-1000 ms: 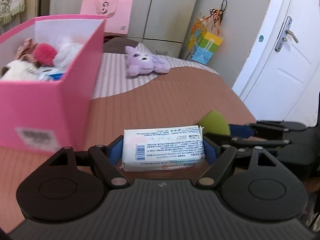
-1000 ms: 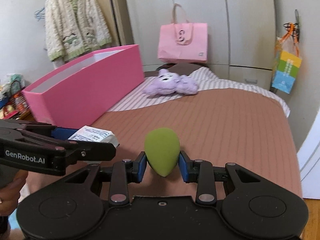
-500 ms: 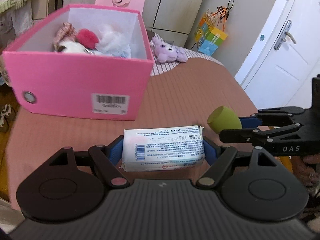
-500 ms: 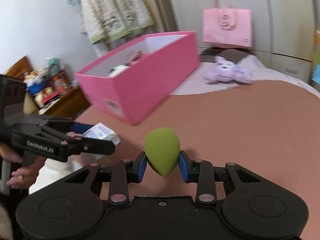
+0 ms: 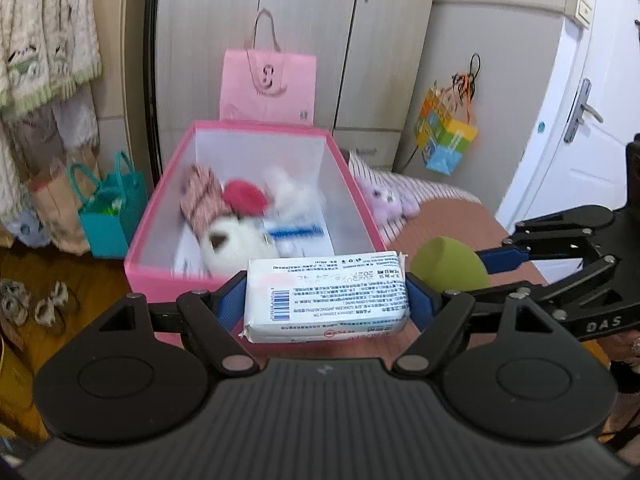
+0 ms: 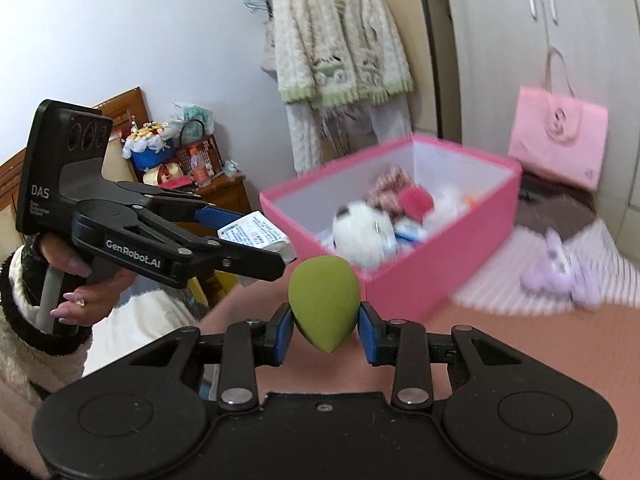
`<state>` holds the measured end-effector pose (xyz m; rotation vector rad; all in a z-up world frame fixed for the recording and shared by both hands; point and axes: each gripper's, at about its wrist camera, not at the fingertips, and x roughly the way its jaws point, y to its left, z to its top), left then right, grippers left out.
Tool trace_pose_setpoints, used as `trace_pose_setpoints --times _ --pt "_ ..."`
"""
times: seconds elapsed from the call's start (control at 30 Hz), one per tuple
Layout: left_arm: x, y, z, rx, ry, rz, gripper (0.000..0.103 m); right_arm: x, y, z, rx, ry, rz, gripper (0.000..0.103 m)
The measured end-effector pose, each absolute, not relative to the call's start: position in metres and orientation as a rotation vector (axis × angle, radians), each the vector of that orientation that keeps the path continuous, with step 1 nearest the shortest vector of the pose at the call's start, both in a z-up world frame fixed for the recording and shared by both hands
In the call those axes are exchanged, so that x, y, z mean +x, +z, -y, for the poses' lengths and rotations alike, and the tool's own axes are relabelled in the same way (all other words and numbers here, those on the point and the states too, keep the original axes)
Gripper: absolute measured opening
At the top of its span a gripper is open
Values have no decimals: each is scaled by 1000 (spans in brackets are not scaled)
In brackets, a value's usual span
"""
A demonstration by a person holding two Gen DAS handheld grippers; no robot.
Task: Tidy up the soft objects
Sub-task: 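Carry the wipes pack and green sponge in both grippers over the pink box, then open both grippers to drop the wipes pack and sponge into the box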
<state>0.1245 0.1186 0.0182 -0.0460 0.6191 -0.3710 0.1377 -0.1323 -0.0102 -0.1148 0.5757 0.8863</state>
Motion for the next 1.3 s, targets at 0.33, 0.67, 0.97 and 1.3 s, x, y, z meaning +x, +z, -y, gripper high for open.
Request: trace_pose_setpoints --times 0.33,0.67,0.97,1.3 --pt "206 23 -134 -21 -311 -610 79 215 5 92 -117 863 -593 42" --pt "278 2 -133 1 -264 -719 79 274 -8 65 -242 760 -616 42" --pt "280 -2 -127 72 -185 -689 85 298 -25 58 -240 771 -651 50" --pt "232 19 -130 85 -213 -605 88 258 -15 110 -78 811 -596 55"
